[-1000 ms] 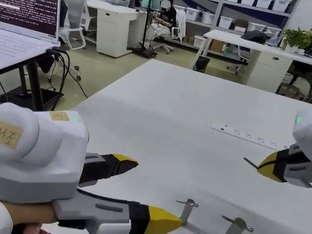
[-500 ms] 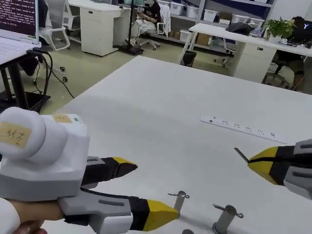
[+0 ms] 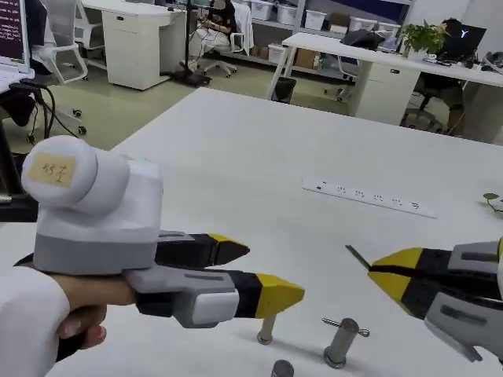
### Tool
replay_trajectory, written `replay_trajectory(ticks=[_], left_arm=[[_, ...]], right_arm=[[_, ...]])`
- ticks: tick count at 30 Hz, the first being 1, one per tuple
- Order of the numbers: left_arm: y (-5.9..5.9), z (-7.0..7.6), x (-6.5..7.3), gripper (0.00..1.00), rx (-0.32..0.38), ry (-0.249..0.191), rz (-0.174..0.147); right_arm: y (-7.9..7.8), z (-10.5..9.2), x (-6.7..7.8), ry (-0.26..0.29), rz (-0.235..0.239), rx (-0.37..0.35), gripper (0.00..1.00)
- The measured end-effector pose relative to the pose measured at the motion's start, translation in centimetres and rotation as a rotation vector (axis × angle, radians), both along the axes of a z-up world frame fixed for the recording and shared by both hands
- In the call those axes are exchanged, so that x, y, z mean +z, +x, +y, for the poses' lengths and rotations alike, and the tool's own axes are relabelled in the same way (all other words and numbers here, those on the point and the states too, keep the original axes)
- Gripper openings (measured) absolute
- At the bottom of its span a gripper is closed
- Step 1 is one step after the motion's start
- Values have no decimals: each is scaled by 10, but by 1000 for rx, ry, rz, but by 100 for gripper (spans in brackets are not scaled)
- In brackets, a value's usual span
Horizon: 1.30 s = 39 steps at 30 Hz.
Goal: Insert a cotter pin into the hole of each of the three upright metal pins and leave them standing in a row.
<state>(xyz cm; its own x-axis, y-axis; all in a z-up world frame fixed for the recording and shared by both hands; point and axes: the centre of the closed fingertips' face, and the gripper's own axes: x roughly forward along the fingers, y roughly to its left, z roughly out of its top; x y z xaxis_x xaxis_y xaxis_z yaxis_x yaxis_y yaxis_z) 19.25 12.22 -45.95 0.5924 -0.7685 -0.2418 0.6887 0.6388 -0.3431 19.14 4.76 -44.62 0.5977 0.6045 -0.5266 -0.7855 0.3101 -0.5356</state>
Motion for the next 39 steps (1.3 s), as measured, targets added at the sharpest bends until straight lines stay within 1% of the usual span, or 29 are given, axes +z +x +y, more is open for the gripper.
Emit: replay_trajectory(ticks=[3,4,5,6,7,8,10,11,12,13,15,16,17,19,25,28,35,37,38,39], left_arm=[[2,-10,6,47,-21,-13,-5],[3,-14,9,46,-33,-21,-6],[2,-18,12,44,-46,-40,-1],[-1,-24,16,41,-69,-88,41],[-4,-28,17,38,-95,-99,57],[-6,-31,19,35,-112,-107,58],[-5,-34,22,32,-118,-106,50],[-6,-37,23,31,-130,-116,56],[-9,-40,24,29,-151,-123,76],[-9,-42,24,27,-154,-121,75],[-8,-44,23,22,-159,-110,72],[-8,-45,23,20,-160,-111,73],[-8,-46,22,18,-161,-116,82],[-8,-48,21,14,-169,-117,92],[-10,-49,18,7,-175,-106,100],[-10,-50,19,2,-181,-111,102],[-13,-51,14,0,-199,-80,113],[-14,-51,13,0,-205,-71,110],[-15,-51,13,0,-215,-60,96],[-16,-51,12,0,-214,-58,96]], right_arm=[[-5,3,3,3,-17,0,0],[-7,6,3,11,-13,4,0],[-9,7,3,14,-7,10,0],[-10,8,3,14,-6,11,0],[-11,9,5,17,-19,11,0],[-12,10,5,14,-21,13,0],[-14,12,7,8,-36,19,0],[-15,12,6,-6,-43,24,0],[-14,12,6,-15,-50,26,0],[-14,12,6,-21,-62,23,0],[-15,13,2,-44,-57,35,0],[-15,14,1,-43,-63,34,0],[-15,14,-1,-52,-61,42,0],[-16,15,-2,-56,-65,44,0],[-17,16,-4,-65,-65,52,0],[-18,17,-5,-68,-63,57,0],[-20,19,-9,-82,-61,66,0],[-20,19,-9,-83,-57,70,0],[-21,19,-9,-79,-51,74,0],[-22,19,-9,-77,-50,77,0]])
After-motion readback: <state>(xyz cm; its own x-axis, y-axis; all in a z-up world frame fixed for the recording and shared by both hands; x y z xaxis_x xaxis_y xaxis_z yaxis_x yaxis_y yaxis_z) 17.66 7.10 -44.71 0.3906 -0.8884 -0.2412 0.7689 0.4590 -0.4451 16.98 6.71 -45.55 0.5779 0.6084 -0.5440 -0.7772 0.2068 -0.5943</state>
